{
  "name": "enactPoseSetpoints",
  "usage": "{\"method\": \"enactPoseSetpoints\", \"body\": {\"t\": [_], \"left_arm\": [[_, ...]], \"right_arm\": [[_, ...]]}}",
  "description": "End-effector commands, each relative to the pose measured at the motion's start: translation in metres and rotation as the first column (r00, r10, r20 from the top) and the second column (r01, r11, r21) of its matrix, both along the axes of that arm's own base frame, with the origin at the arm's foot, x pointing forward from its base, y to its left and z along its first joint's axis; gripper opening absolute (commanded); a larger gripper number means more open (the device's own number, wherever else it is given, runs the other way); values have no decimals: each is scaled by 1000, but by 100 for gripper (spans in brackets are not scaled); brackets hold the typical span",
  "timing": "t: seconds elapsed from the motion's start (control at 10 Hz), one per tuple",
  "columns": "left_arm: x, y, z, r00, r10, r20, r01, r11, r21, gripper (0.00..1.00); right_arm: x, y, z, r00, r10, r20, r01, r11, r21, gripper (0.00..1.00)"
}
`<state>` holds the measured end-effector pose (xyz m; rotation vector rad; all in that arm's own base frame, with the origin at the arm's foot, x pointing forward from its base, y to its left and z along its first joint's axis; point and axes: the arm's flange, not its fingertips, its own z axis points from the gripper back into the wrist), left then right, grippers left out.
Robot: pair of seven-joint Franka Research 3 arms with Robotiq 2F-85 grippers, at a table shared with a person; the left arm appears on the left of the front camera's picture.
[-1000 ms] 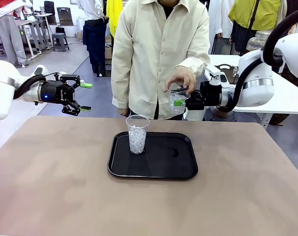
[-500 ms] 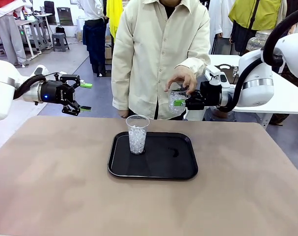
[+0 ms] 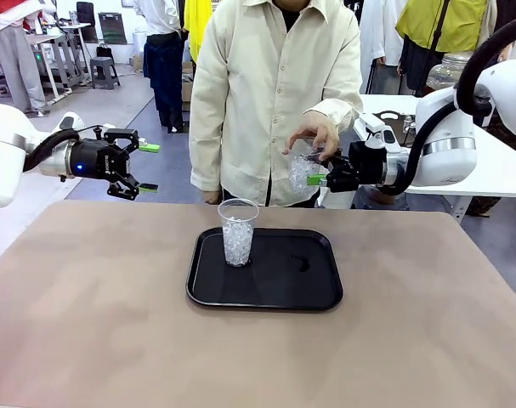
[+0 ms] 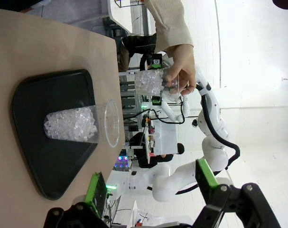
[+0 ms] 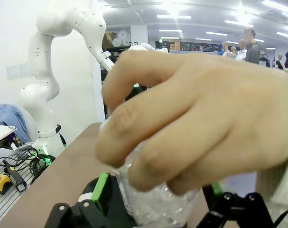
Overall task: Pour the drink into the iced cup.
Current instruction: Open the gripper to release the iced cup you were holding.
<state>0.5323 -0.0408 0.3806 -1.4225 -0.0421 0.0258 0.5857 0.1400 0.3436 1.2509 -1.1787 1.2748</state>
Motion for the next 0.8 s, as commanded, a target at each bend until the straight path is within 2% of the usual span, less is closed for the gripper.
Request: {"method": "enactPoseSetpoints", "body": {"t": [0.0,0.3,0.7], "left_arm": [[0,0,2,1000,12,-8,-12,1000,-7,100],[0,0,2,1000,12,-8,-12,1000,-7,100],[0,0,2,1000,12,-8,-12,1000,-7,100]], "right_arm": [[-3,-13,1,1000,11,-29,-11,1000,7,100],[-11,-43,-8,999,-29,-25,28,999,-18,100],[-37,-99,-53,993,-94,-68,89,994,-65,100]]}}
